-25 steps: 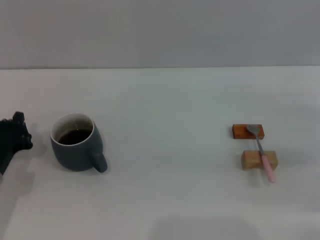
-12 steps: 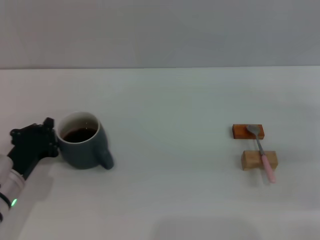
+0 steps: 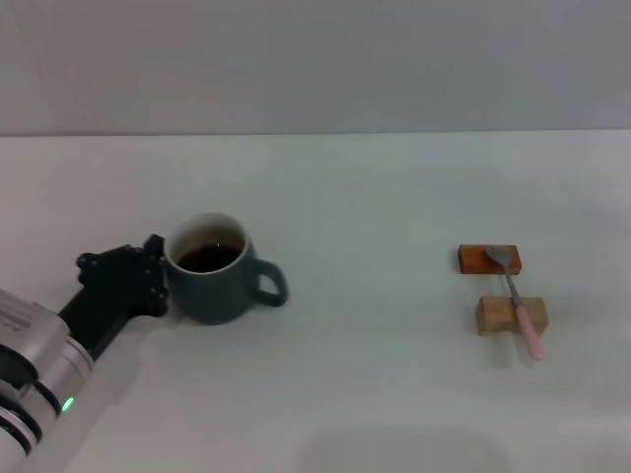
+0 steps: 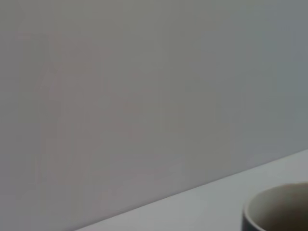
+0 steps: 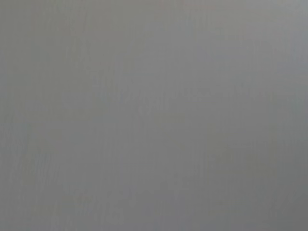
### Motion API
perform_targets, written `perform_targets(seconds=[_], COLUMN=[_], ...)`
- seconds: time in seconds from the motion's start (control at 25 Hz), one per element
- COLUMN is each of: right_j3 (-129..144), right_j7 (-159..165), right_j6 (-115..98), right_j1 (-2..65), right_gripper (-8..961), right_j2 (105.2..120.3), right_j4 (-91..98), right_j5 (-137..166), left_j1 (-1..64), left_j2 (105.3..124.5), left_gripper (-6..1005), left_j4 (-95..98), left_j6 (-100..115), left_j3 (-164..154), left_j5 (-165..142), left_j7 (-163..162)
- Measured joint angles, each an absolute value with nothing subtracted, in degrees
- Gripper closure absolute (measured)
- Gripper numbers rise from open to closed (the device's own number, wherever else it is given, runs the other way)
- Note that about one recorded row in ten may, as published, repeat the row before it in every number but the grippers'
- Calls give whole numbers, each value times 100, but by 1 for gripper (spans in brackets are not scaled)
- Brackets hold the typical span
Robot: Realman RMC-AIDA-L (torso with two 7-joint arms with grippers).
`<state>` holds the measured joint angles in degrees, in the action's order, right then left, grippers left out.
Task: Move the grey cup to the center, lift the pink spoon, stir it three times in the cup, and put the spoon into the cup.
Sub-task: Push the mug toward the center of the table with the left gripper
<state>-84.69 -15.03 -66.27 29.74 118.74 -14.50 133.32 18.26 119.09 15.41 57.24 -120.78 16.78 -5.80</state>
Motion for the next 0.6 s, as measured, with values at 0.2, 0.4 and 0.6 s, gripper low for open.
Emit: perform_targets(seconds=[0.2,0.4,0.6], right_j3=[-8463,-8423,-8415], right_j7=[-1503,-1503,-1504], right_j6=[-6626,-6627,-6627], right_j1=[2971,2970,2972], right_gripper=[479,479,479], right_j2=[11874,11874,11874], right_j4=[-1451,-1477,-1493], right_j5=[13332,13333,13332], left_j1=[1784,1688,1640], left_j2=[11909,11908,11909], left_gripper=[1001,1001,1001], left_j4=[1732,1965,2132], left_j6=[5731,5730,5738], left_j3=[-12438,-12707,-12930], left_j5=[1680,1713,1730], left_j7=[-581,-581,-584])
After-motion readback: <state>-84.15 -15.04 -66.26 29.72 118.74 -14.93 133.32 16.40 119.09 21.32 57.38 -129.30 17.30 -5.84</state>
